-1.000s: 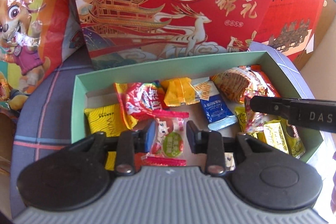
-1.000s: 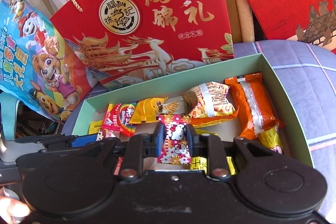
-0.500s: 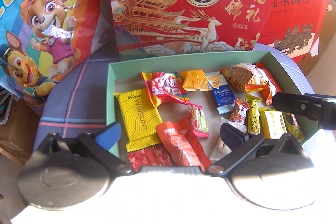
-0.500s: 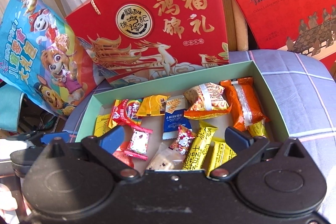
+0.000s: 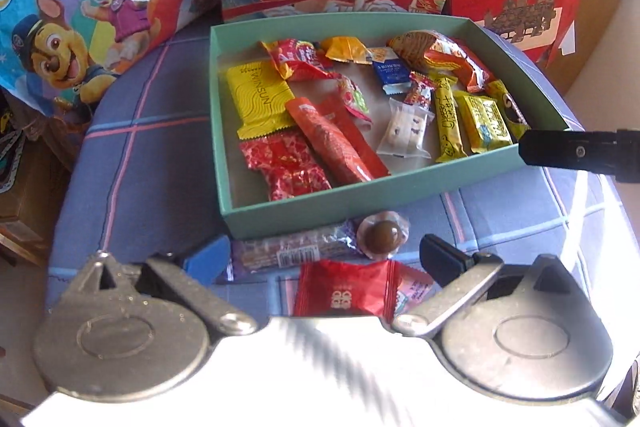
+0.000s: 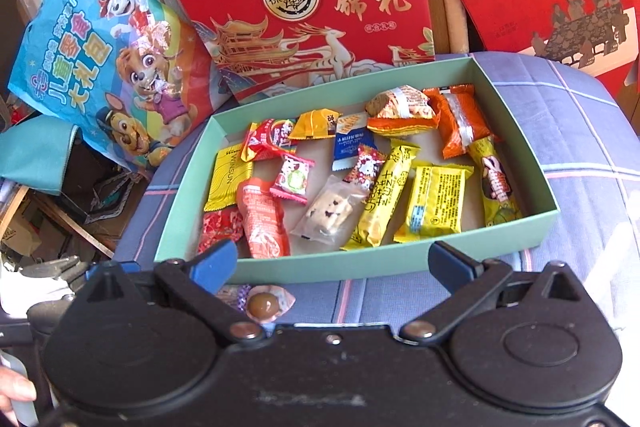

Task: Organize snacks
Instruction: 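Grasp the red-gold chocolate with the left gripper while the right grasps the clear jelly cup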

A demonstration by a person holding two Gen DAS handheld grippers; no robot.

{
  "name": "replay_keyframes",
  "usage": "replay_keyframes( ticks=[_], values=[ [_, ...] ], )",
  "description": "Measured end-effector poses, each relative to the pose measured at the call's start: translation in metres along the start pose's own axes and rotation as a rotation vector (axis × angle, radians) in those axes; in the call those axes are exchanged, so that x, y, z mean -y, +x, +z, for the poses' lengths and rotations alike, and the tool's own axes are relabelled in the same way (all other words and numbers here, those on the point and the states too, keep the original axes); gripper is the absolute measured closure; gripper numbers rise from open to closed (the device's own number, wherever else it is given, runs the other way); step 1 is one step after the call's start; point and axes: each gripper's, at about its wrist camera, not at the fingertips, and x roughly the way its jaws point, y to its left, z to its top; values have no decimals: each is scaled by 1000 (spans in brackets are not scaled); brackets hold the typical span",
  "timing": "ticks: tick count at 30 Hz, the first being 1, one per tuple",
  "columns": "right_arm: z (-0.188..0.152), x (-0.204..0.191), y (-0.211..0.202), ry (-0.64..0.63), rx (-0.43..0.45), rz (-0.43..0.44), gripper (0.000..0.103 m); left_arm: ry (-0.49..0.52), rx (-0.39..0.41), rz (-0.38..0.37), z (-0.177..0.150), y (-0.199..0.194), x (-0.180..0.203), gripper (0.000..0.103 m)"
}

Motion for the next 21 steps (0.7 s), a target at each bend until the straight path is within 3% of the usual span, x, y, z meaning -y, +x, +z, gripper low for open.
replay_keyframes(
  ticks=[4,7,15,18,21],
  values=[
    [-26,7,-7,38,-31,-1,0,69,-51,-43,-31,2,9,0],
    [-44,12,-8,72,-57,3,0,191,-88,-73,-56,6,26,0],
    [-80,20,-4,156,-121,19,0,395,-101,-136,-85,9,66,2],
    [-87,21,-4,175,-135,27,0,441,-104,-166,-92,12,76,13],
    [-90,23,-4,182,-144,24,0,459,-100,-191,-96,7,78,34]
  ],
)
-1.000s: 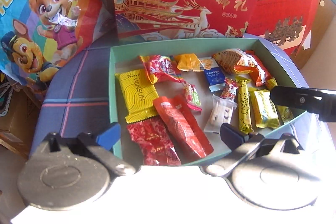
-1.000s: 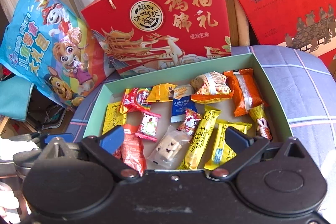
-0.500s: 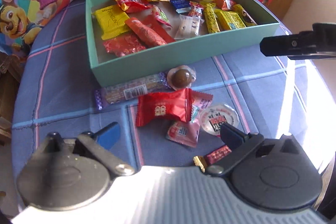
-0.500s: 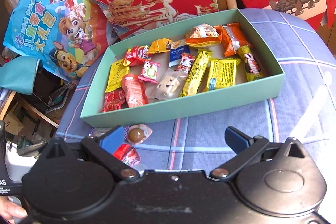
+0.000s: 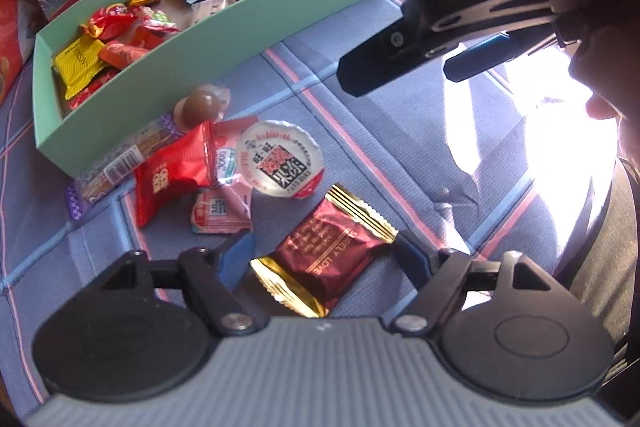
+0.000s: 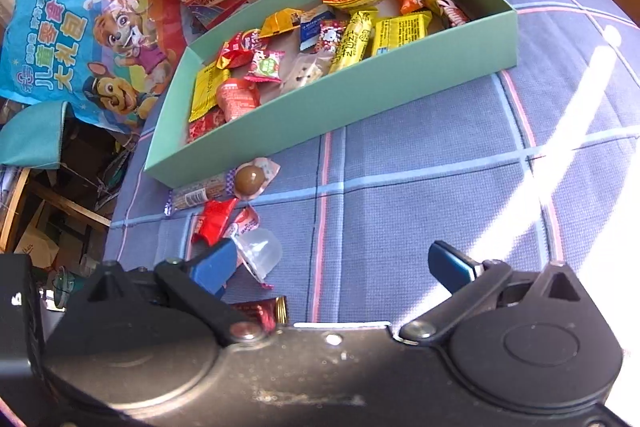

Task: Organize snacks
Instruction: 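Grasp the red-gold chocolate with the left gripper while the right grasps the clear jelly cup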

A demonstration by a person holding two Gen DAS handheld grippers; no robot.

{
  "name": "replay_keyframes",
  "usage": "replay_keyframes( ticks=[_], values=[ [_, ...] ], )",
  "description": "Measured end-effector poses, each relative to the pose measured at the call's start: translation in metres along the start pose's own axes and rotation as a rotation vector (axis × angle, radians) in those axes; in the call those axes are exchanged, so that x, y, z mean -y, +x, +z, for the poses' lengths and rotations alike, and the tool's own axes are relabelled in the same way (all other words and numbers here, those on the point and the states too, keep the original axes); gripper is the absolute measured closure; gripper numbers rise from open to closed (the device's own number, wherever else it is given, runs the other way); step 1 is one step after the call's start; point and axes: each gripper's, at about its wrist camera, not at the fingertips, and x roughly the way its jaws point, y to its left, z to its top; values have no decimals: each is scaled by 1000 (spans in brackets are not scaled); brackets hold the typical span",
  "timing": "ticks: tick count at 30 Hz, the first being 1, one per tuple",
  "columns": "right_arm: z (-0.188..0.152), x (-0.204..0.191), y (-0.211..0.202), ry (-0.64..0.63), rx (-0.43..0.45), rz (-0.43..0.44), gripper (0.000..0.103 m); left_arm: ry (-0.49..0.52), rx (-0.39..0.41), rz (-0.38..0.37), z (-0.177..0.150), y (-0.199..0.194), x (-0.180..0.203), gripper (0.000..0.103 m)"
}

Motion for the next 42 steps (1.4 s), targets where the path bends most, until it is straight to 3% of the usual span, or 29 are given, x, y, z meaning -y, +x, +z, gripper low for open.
replay_keyframes(
  ticks=[1,2,6,10,12,14,15,17,22,28,31,33,34,37,38,39,40,42],
  values=[
    [0,1,0,3,-1,0,0,1,-1,-7,-1,-3,0,46],
    [0,1,1,7,-3,-1,0,-4,-5,-14,-2,-5,-2,51],
    [0,1,5,11,-8,8,0,-41,-19,-13,-7,-10,-13,50],
    [0,-6,11,4,-15,16,0,-44,-26,7,0,-4,-12,31],
    [1,-5,10,12,-11,22,0,-28,-15,40,6,3,-8,28],
    [2,-3,10,11,-10,15,0,-21,-14,21,10,6,-7,29],
    [2,-2,10,14,-8,10,0,-8,-10,11,12,8,-5,33],
    [3,1,9,27,-2,6,0,20,3,-7,13,6,-2,66],
    [1,-6,15,5,8,12,1,-96,0,-22,3,-2,-20,67],
    [3,-35,41,-98,-39,93,19,-283,13,6,-23,-20,-64,67],
    [5,-44,52,-109,-35,109,20,-365,18,36,-30,-23,-86,67],
    [6,-49,55,-125,-34,115,30,-392,17,39,-33,-23,-94,67],
    [6,-51,57,-134,-38,121,39,-397,17,37,-34,-22,-95,67],
    [1,-62,59,-198,-31,101,48,-386,26,45,-33,-20,-94,66],
    [-1,-64,59,-221,-32,90,55,-379,27,51,-31,-19,-92,66],
    [-2,-66,59,-238,-33,74,69,-368,27,59,-30,-17,-90,65],
    [-4,-67,59,-249,-33,66,74,-358,27,63,-29,-16,-88,63],
    [-3,-67,58,-253,-37,65,75,-326,27,78,-26,-14,-82,62]
  ],
)
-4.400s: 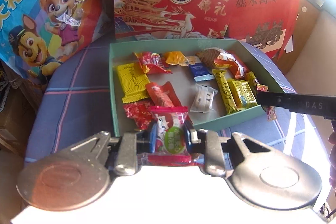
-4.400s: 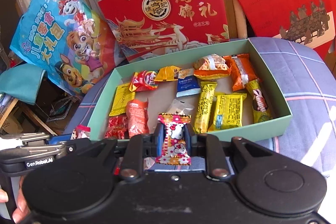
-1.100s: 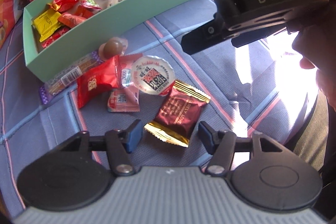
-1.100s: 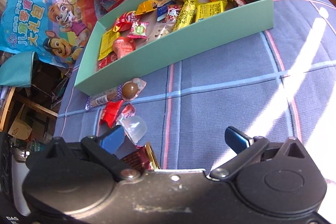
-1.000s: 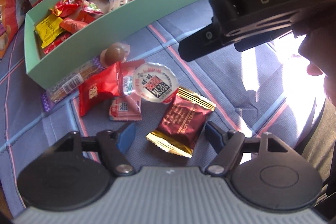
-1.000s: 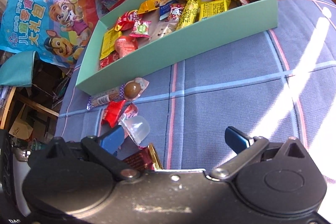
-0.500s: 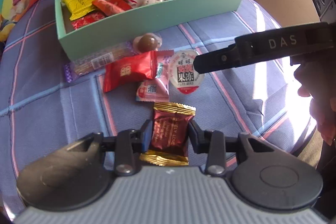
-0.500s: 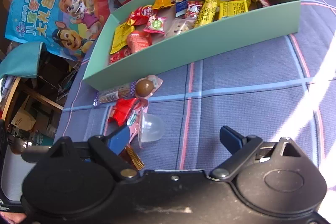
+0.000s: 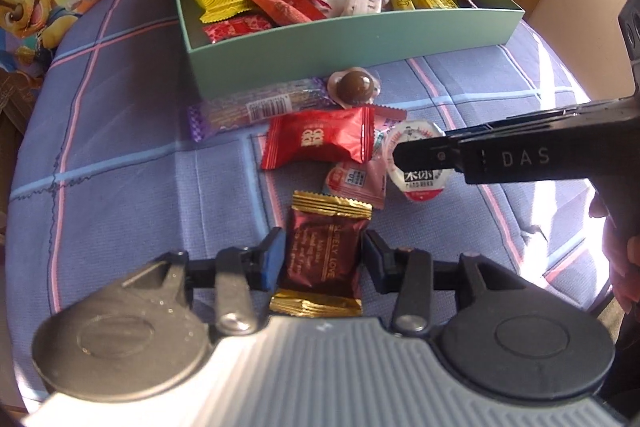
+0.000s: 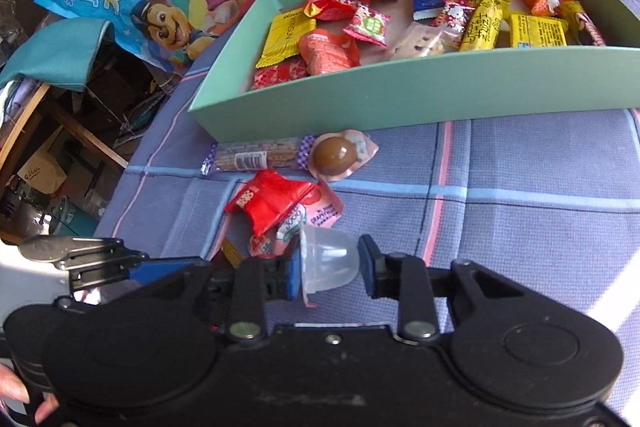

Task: Organize snacks
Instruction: 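Grasp the red-gold chocolate with the left gripper while the right grasps the clear jelly cup, then carry the chocolate and jelly cup into the green tray and open both grippers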

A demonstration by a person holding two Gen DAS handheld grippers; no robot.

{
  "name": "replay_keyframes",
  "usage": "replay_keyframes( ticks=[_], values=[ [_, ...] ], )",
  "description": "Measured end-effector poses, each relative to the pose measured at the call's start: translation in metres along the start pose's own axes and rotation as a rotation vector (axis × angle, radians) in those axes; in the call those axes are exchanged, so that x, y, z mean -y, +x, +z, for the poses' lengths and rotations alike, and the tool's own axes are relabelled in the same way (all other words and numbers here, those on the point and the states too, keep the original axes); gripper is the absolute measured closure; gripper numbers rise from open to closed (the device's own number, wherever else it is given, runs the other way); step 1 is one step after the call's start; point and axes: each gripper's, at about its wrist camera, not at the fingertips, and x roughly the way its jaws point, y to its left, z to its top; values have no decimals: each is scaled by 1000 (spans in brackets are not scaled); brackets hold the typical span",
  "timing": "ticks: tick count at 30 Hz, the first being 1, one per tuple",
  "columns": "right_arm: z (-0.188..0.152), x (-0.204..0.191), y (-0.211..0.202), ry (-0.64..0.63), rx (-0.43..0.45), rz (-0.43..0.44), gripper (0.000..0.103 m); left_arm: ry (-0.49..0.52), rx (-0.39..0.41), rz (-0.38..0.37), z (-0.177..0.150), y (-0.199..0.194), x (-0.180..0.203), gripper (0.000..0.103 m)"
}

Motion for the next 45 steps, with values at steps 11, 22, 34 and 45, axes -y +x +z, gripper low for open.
replay_keyframes(
  ticks=[11,22,34,45],
  values=[
    [11,38,-35,97,77,-27,75,-41,50,3,4,-23,-8,67],
    [63,59,-66,112,197,-33,75,-41,196,7,83,-46,3,67],
    [150,123,-34,175,237,-131,75,-65,192,12,195,21,7,67],
    [180,157,8,217,213,-174,75,-67,144,14,242,76,6,67]
  ],
)
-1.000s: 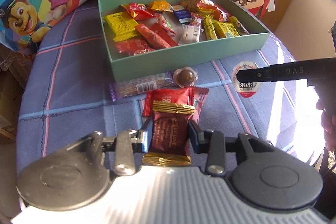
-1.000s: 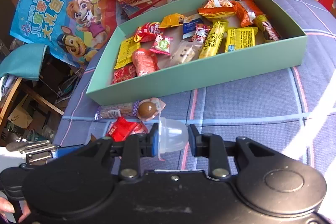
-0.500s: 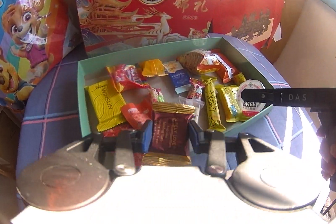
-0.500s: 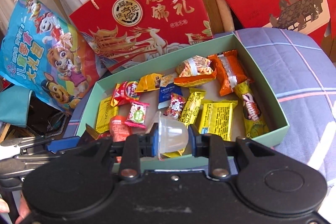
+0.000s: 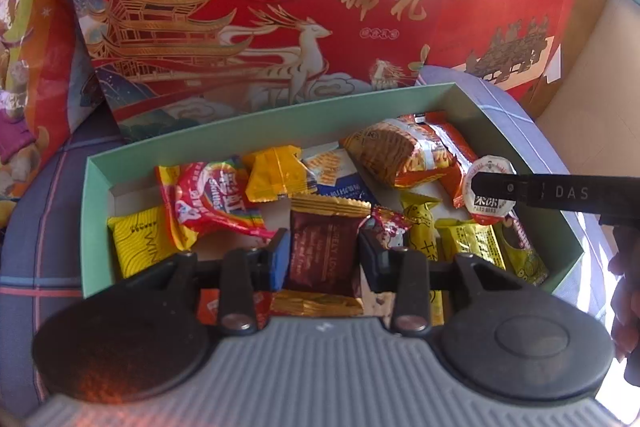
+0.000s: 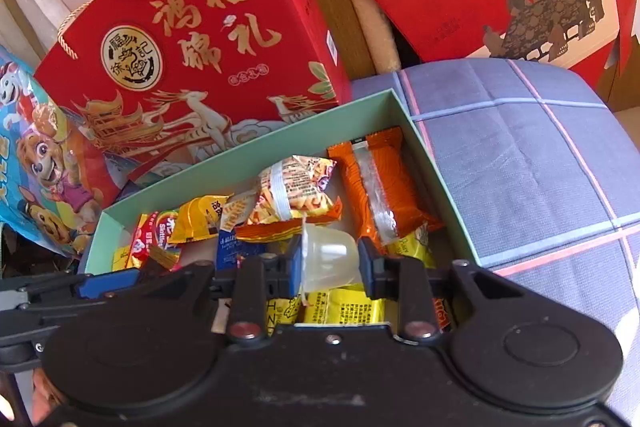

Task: Organize snacks
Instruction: 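Carry the chocolate and jelly cup into the green tray and open both grippers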

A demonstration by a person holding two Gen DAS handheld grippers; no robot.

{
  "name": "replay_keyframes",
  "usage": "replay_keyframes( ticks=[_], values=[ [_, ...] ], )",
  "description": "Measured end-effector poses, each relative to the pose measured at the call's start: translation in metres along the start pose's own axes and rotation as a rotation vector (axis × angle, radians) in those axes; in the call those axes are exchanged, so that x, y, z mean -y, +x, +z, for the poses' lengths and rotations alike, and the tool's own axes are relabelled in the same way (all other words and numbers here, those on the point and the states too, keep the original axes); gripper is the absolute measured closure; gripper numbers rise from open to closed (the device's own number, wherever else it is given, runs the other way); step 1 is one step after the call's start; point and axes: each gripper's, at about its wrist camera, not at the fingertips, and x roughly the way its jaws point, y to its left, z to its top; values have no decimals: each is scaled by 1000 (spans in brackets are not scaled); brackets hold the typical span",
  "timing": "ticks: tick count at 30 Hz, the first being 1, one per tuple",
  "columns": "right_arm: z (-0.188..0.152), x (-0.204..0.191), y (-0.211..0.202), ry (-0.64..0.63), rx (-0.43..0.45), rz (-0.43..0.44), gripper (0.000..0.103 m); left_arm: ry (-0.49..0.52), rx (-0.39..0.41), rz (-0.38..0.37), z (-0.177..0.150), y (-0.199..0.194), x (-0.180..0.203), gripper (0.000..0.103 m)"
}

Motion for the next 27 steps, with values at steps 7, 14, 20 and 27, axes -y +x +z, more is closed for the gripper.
replay_keyframes(
  ticks=[7,14,20,27],
  values=[
    [5,-1,-1,8,38,-5,21,25,32,99,2,1,2,13],
    [0,-10,-25,-8,66,-15,0,-6,58,155,-5,-24,-8,0],
    [-18,-19,-49,2,50,3,0,-41,64,140,-23,-51,-14,0],
    [-46,-33,-81,-6,36,18,0,-54,61,131,-60,-83,-16,0]
  ],
)
